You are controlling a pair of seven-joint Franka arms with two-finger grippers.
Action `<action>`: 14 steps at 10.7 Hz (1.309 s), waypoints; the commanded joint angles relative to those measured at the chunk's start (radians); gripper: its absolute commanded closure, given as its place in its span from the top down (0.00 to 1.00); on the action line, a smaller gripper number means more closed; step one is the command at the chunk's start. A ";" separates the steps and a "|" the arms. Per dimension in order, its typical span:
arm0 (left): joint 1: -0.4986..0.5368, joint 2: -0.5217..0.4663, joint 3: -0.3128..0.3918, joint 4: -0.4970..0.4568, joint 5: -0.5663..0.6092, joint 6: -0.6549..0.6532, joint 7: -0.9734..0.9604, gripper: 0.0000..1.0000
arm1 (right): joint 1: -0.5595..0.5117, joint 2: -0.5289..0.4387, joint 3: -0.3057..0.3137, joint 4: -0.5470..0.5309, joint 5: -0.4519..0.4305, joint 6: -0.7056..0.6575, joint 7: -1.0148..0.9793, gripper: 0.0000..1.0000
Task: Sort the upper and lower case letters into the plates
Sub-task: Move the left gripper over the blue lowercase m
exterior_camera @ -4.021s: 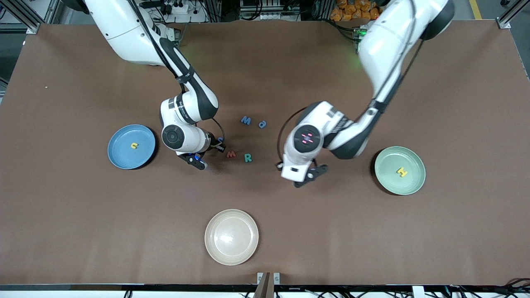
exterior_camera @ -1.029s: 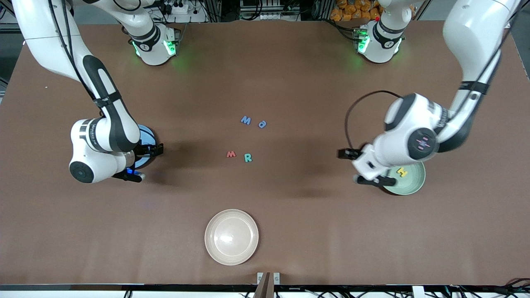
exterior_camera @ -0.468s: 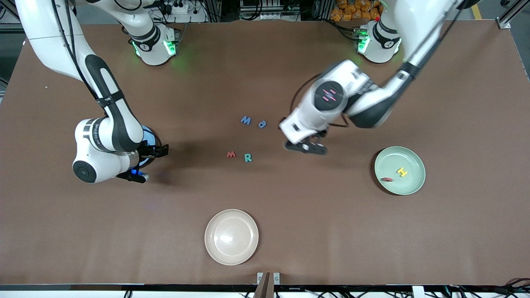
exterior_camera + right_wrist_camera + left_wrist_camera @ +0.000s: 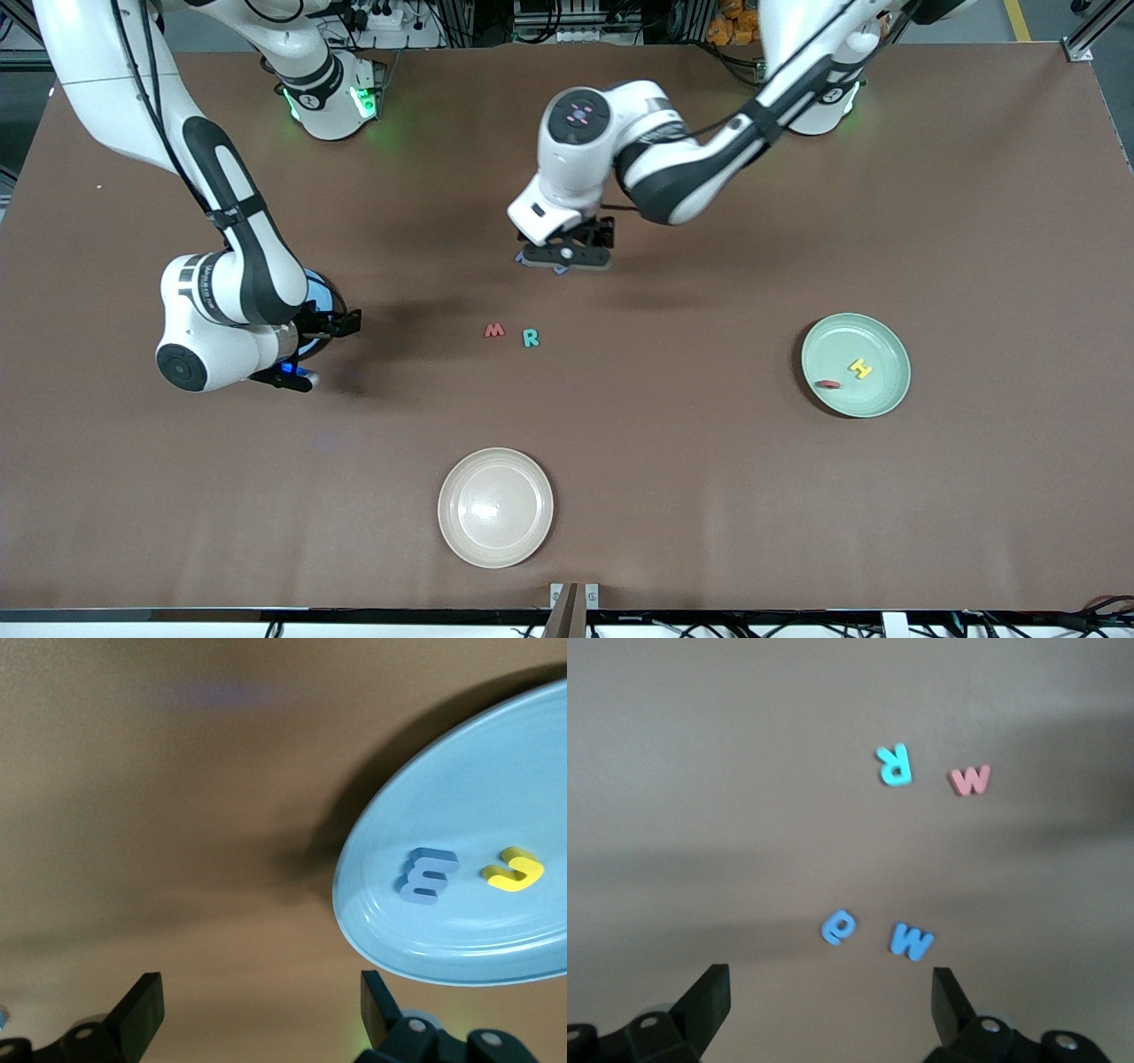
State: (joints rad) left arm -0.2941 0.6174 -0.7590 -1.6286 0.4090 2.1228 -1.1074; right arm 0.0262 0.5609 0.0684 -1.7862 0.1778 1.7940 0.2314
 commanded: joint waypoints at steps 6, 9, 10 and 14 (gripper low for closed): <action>-0.349 0.133 0.234 0.110 0.132 0.146 -0.068 1.00 | 0.009 -0.013 -0.001 -0.004 0.015 -0.002 0.017 0.98; -0.350 0.198 0.257 0.111 0.134 0.215 0.018 1.00 | 0.008 -0.013 -0.001 -0.006 0.014 0.001 0.017 0.98; -0.352 0.208 0.259 0.110 0.122 0.247 -0.006 1.00 | 0.009 -0.013 -0.001 -0.002 0.015 0.001 0.017 0.97; -0.355 0.220 0.259 0.108 0.088 0.253 -0.081 1.00 | 0.061 -0.012 0.001 0.001 0.019 0.050 0.106 0.96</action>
State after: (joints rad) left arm -0.6372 0.8288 -0.5019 -1.5399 0.5144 2.3705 -1.1373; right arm 0.0576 0.5606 0.0696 -1.7840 0.1804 1.8310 0.2845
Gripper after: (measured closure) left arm 0.000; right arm 0.035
